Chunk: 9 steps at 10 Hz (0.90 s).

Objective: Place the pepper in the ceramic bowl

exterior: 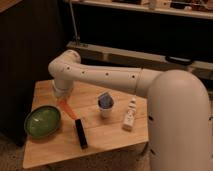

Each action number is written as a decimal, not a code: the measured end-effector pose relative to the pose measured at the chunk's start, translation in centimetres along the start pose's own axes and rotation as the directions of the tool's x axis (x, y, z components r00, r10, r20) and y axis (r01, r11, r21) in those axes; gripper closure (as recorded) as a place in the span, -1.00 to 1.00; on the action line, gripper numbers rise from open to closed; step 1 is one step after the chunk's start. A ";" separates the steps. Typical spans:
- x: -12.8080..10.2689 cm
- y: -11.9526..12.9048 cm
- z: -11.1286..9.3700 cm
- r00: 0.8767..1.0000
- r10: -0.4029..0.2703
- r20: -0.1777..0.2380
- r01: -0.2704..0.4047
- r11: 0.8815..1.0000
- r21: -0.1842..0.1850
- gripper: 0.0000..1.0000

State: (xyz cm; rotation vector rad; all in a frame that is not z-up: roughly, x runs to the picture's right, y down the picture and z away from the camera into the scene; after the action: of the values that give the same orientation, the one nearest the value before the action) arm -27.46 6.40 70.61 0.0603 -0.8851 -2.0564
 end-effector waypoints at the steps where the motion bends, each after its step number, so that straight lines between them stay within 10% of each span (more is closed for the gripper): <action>1: 0.8 -2.1 0.9 1.000 -0.018 0.003 0.018 1.000 0.021 0.30; 5: 4.3 -6.5 6.6 0.999 -0.034 0.036 0.031 0.996 0.079 0.18; 9: 4.4 -2.8 11.7 0.996 0.019 0.090 -0.027 0.996 0.086 -0.25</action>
State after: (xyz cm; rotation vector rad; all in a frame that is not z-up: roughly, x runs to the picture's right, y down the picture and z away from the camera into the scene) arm -36.27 10.77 78.82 0.0062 -1.0259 -2.0112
